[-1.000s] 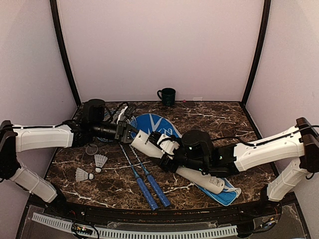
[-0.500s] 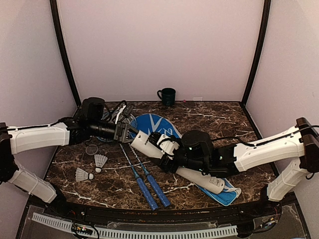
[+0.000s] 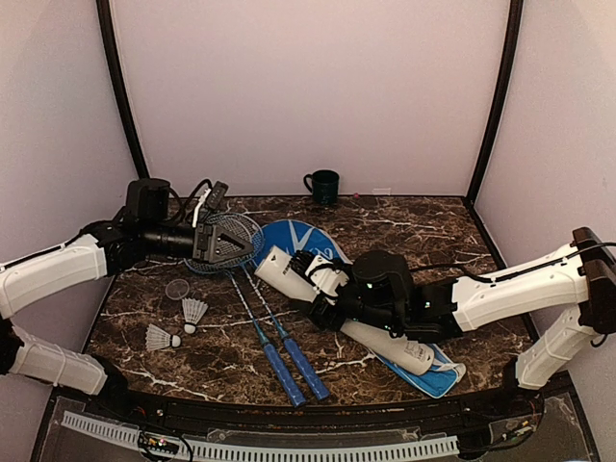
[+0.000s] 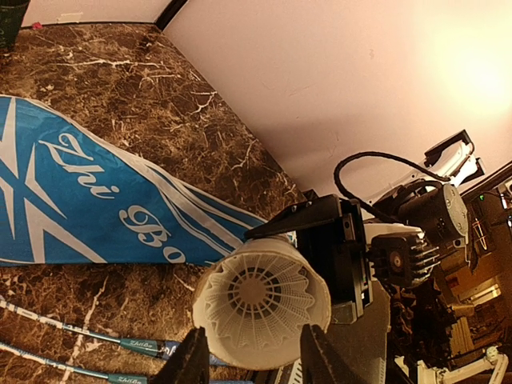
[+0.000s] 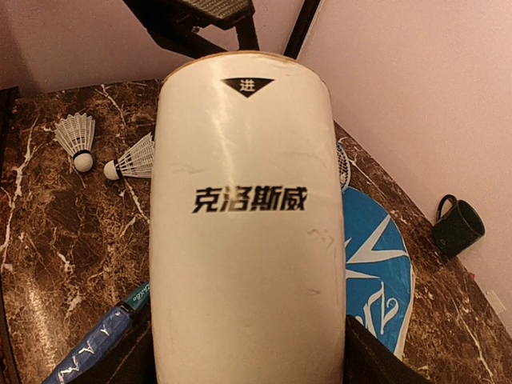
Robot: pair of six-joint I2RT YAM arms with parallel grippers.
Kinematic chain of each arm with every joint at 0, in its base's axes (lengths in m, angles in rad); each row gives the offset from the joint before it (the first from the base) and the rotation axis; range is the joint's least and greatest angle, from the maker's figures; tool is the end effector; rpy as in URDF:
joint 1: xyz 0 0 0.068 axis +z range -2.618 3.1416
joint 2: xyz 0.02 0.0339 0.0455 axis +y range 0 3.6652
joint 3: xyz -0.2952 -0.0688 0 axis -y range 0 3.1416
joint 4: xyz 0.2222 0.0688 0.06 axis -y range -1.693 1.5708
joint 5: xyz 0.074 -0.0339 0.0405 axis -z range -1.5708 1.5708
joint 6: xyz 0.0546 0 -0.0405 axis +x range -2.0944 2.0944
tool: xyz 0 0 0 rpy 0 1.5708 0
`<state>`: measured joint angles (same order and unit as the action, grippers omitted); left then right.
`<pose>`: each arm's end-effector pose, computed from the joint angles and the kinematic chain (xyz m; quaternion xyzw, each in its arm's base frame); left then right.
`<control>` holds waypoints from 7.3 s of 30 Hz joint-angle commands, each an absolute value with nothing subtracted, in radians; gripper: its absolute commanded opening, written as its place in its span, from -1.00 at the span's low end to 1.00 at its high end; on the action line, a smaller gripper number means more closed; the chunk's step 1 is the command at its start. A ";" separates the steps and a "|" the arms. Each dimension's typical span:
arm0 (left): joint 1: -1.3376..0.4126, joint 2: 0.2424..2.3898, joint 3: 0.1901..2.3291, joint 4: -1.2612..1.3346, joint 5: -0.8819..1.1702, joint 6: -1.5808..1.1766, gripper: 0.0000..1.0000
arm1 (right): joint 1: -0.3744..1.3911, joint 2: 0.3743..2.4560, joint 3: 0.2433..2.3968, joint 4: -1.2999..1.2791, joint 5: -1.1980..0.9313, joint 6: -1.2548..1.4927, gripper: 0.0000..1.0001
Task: Pack up the badminton gear
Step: Place the shuttlecock on the shuttle tube, then pick up the shuttlecock from the center of the board, then place the shuttlecock on the shuttle tube.
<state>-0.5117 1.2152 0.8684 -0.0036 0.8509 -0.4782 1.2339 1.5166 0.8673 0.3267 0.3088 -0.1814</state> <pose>0.1978 -0.1582 0.3334 0.2490 0.7424 -0.5456 0.2986 0.1270 0.3124 0.2818 -0.4529 0.6677 0.1821 0.5620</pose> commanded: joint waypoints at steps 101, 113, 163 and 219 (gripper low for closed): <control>-0.076 0.959 0.917 -0.490 0.508 -0.454 -1.00 | 1.204 1.509 0.863 0.407 0.300 -0.156 0.43; -0.202 1.266 1.051 -0.040 0.943 -0.313 -1.00 | 1.206 1.523 0.897 0.373 0.306 -0.140 0.43; -0.415 1.425 1.053 -0.219 1.317 -0.098 -1.00 | 1.214 1.586 0.989 0.302 0.282 -0.151 0.43; -0.594 1.571 1.074 -0.211 1.333 -0.091 -0.59 | 1.226 1.586 0.983 0.362 0.265 -0.152 0.43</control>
